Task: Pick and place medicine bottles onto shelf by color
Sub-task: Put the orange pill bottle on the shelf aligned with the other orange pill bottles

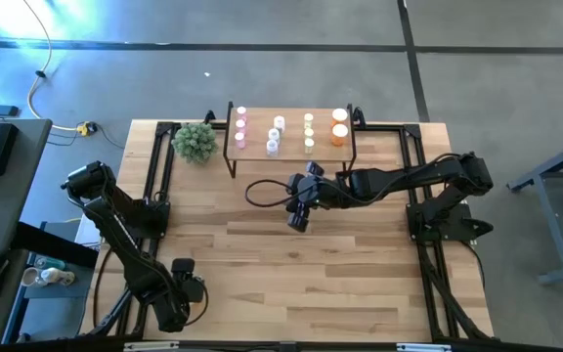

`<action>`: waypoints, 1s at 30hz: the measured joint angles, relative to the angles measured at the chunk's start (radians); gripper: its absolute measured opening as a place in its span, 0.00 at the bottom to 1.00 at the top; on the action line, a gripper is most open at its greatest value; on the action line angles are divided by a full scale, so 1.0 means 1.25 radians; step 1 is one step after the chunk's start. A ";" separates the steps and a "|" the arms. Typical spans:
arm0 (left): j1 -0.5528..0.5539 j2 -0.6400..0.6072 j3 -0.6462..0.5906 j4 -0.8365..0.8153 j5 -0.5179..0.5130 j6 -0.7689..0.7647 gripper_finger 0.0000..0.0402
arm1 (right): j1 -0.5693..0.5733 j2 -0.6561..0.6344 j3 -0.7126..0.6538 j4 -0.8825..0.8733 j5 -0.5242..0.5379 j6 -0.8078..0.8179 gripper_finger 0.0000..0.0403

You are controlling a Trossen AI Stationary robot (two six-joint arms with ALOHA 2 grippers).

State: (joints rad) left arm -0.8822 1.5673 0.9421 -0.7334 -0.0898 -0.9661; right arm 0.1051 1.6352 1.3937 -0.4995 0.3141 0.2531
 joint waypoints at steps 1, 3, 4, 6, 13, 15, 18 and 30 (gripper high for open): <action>0.000 0.000 0.000 0.000 0.000 0.000 0.53 | 0.000 0.000 0.000 0.000 0.000 0.000 0.42; 0.000 0.000 0.000 0.000 0.000 0.000 0.53 | 0.000 0.000 0.000 -0.001 0.005 0.010 0.42; 0.000 0.000 0.000 0.000 0.000 0.000 0.53 | 0.000 0.000 0.000 -0.001 0.014 0.013 0.42; 0.000 0.000 0.000 0.000 0.000 0.000 0.53 | 0.000 0.000 0.000 -0.001 0.024 0.014 0.42; 0.000 0.000 0.000 -0.001 0.000 0.000 0.53 | 0.000 0.000 0.000 -0.012 0.031 0.026 0.42; 0.000 0.000 0.000 -0.002 0.000 0.000 0.53 | 0.000 0.000 0.000 -0.027 0.034 0.027 0.42; 0.000 0.000 0.000 -0.002 0.000 0.000 0.53 | 0.000 0.000 0.000 -0.052 0.034 0.031 0.42; 0.000 0.000 0.000 -0.002 0.001 0.017 0.53 | 0.000 0.000 0.000 -0.070 0.057 0.051 0.42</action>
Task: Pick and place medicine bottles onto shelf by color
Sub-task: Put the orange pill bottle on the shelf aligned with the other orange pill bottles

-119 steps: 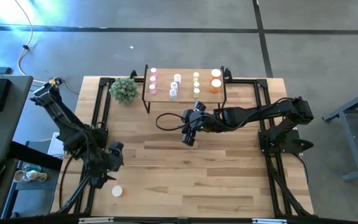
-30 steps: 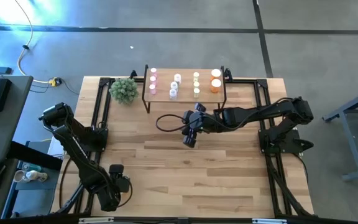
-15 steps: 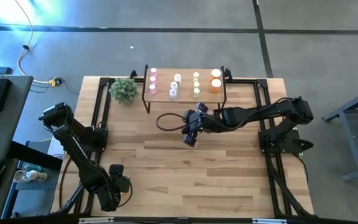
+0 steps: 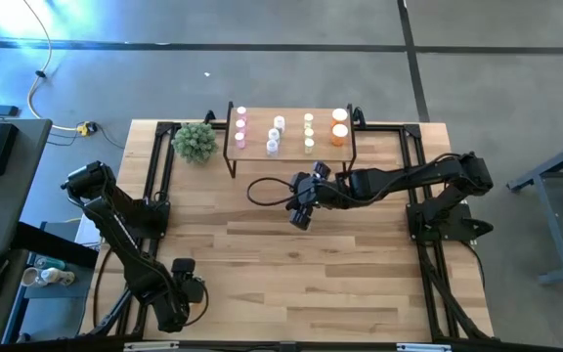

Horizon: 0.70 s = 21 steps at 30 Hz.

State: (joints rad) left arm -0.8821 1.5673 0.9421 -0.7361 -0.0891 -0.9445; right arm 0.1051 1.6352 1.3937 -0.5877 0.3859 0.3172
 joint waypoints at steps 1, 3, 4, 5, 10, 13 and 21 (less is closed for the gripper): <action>0.002 0.000 0.000 0.000 0.000 0.004 0.53 | 0.000 0.000 0.000 -0.001 0.000 0.000 0.42; 0.009 0.000 0.000 0.000 0.002 0.004 0.53 | 0.000 0.000 0.000 -0.011 -0.005 0.003 0.42; 0.014 0.000 0.000 0.000 0.002 0.004 0.53 | 0.000 0.000 0.000 -0.014 -0.009 0.014 0.42; 0.019 0.000 0.000 0.000 0.002 0.004 0.53 | 0.000 0.000 0.000 -0.021 -0.011 0.026 0.42; 0.044 0.000 0.000 0.000 0.001 0.018 0.53 | 0.002 0.000 0.000 -0.096 -0.099 0.018 0.42; 0.062 0.000 0.000 0.000 0.001 0.041 0.53 | 0.006 0.000 0.000 -0.093 -0.165 0.042 0.42; 0.134 0.000 0.000 0.000 -0.001 0.130 0.53 | 0.057 0.000 0.000 -0.114 -0.186 0.039 0.42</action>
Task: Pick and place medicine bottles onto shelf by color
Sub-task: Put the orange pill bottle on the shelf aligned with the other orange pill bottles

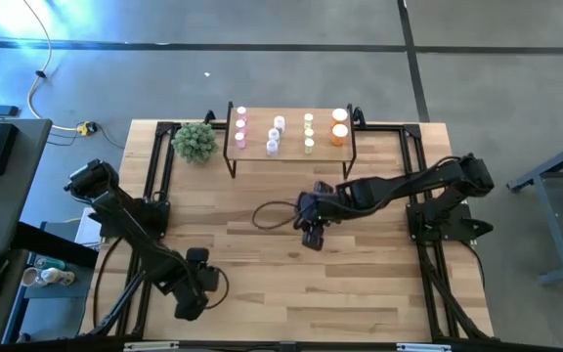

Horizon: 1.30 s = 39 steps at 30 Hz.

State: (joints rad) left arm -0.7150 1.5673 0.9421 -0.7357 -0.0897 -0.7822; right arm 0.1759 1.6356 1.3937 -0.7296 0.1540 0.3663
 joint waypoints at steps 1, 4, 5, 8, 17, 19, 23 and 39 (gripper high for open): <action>0.011 0.000 0.000 0.000 0.000 0.013 0.53 | 0.008 0.000 0.000 -0.006 -0.001 0.010 0.42; 0.045 0.000 0.000 0.000 0.000 0.051 0.53 | 0.032 0.000 0.000 -0.019 -0.004 0.021 0.42; 0.056 0.000 0.000 0.000 0.000 0.064 0.53 | 0.040 0.000 0.000 -0.022 -0.012 0.022 0.42; 0.086 0.000 0.000 0.000 0.000 0.103 0.53 | 0.061 0.000 0.000 -0.039 -0.031 0.059 0.42; 0.172 0.000 0.000 0.001 0.000 0.207 0.53 | 0.127 0.000 0.000 -0.049 -0.130 -0.005 0.42; 0.190 0.000 0.000 0.001 0.000 0.228 0.53 | 0.139 0.000 0.000 -0.046 -0.130 0.000 0.42; 0.221 0.000 0.000 0.001 0.000 0.269 0.53 | 0.152 0.000 0.000 -0.038 -0.101 0.048 0.43; 0.336 0.000 0.000 0.011 0.000 0.385 0.53 | 0.170 0.001 0.000 -0.052 -0.096 0.085 0.73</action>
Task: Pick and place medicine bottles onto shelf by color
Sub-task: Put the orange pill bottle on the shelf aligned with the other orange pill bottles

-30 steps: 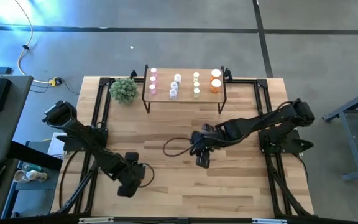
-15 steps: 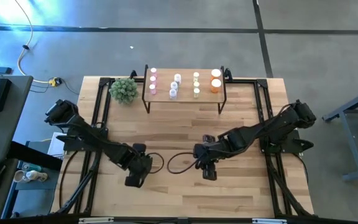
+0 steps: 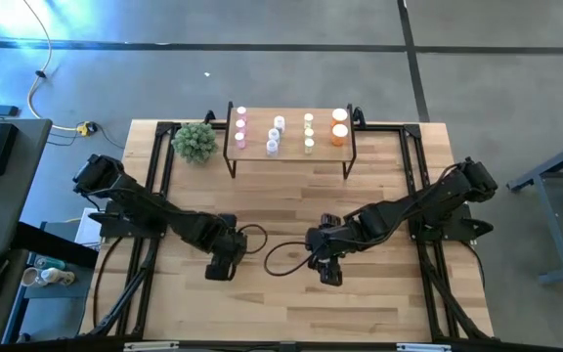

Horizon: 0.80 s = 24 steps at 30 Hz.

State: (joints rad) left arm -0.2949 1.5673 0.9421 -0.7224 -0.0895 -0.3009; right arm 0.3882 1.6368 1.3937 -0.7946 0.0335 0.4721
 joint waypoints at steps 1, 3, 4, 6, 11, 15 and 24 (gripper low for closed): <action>0.006 0.000 0.000 0.002 0.000 0.004 0.53 | 0.000 0.000 0.000 -0.002 0.000 0.002 0.75; 0.017 0.000 0.000 0.005 0.000 0.018 0.53 | 0.000 0.000 0.000 -0.005 -0.004 0.020 0.76; 0.022 0.000 0.000 0.009 0.000 0.024 0.53 | 0.000 0.000 -0.001 -0.008 -0.006 0.021 0.77; 0.032 0.000 0.000 0.021 0.000 0.041 0.53 | 0.000 0.000 -0.001 -0.016 -0.001 0.021 0.77; 0.055 0.000 0.000 0.075 0.000 0.095 0.53 | 0.018 0.001 -0.001 -0.063 0.094 -0.026 0.77; 0.071 0.000 0.000 0.113 0.000 0.136 0.53 | 0.053 0.001 -0.002 -0.083 0.190 -0.049 0.77; 0.090 0.000 0.000 0.269 -0.004 0.259 0.53 | 0.099 0.001 -0.002 -0.079 0.334 0.019 0.77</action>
State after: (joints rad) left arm -0.1822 1.5673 0.9424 -0.3863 -0.0950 0.0223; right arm 0.5124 1.6382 1.3918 -0.8936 0.4504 0.4956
